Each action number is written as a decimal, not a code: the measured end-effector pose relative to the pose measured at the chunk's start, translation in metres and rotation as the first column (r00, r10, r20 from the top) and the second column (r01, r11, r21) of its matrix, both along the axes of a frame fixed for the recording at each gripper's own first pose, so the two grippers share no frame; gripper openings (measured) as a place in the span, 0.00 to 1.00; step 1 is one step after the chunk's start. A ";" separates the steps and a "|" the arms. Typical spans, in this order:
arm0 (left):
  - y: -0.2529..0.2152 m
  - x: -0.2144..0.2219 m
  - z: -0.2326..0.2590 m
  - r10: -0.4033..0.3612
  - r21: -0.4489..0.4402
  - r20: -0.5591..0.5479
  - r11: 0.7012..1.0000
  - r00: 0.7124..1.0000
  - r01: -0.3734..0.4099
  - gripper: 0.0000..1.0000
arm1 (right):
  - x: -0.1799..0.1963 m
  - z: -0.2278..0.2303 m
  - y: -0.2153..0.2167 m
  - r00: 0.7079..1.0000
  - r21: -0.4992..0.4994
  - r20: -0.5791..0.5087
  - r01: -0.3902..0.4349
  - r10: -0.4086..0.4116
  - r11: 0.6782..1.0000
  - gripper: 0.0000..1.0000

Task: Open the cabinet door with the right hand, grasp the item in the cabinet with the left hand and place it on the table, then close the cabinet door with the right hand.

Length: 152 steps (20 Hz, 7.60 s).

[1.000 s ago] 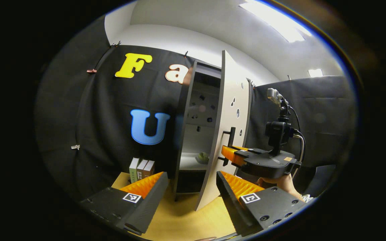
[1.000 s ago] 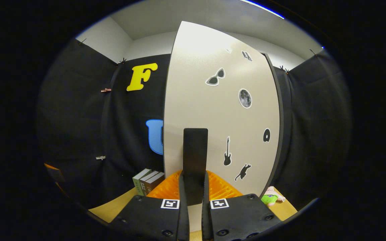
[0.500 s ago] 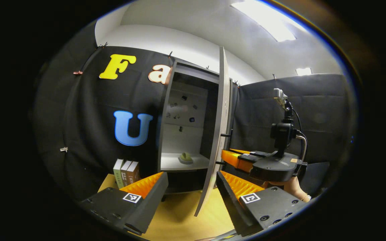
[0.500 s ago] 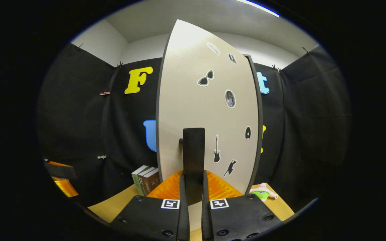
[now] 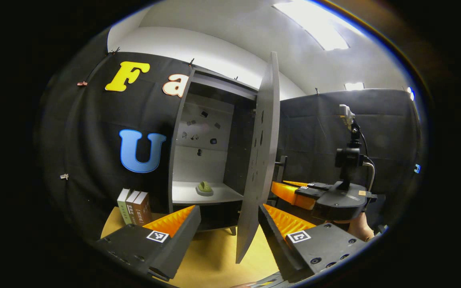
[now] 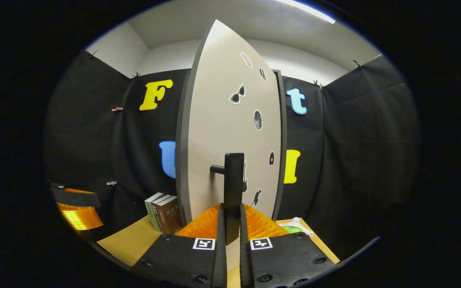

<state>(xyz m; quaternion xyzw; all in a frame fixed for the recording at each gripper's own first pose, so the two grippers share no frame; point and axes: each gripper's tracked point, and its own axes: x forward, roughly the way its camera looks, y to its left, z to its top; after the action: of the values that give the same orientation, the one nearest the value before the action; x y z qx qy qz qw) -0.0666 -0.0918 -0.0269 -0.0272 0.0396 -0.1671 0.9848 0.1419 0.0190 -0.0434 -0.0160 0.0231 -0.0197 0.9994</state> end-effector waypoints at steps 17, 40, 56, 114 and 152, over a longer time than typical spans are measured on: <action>-0.090 0.072 -0.004 0.035 0.002 0.006 0.999 0.999 -0.035 0.92 | -0.014 0.004 -0.053 0.999 0.003 -0.009 -0.054 0.054 0.999 0.16; -0.048 0.169 -0.010 -0.021 0.037 0.016 0.999 1.000 0.020 0.84 | -0.112 0.014 -0.136 0.931 -0.061 0.048 0.365 -0.362 0.929 0.10; -0.062 0.357 -0.066 0.126 0.070 -0.201 0.991 0.971 -0.114 0.87 | -0.008 -0.022 -0.282 0.940 -0.049 0.002 0.340 -0.340 0.939 1.00; -0.059 0.341 -0.100 0.217 0.159 -0.223 0.970 0.950 -0.184 0.24 | 0.045 -0.070 -0.296 0.965 -0.054 -0.083 0.245 -0.249 0.968 0.98; -0.064 0.087 -0.441 0.494 0.254 -0.430 0.869 0.756 -0.424 0.30 | -0.044 -0.154 -0.295 0.979 0.066 -0.133 0.165 -0.155 0.984 0.98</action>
<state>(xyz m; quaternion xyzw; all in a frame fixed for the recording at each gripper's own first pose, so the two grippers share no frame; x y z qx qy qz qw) 0.0203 -0.1560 -0.4675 -0.0072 0.2870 0.0954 0.9531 0.0982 -0.2761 -0.1973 0.0232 0.0888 -0.0982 0.9909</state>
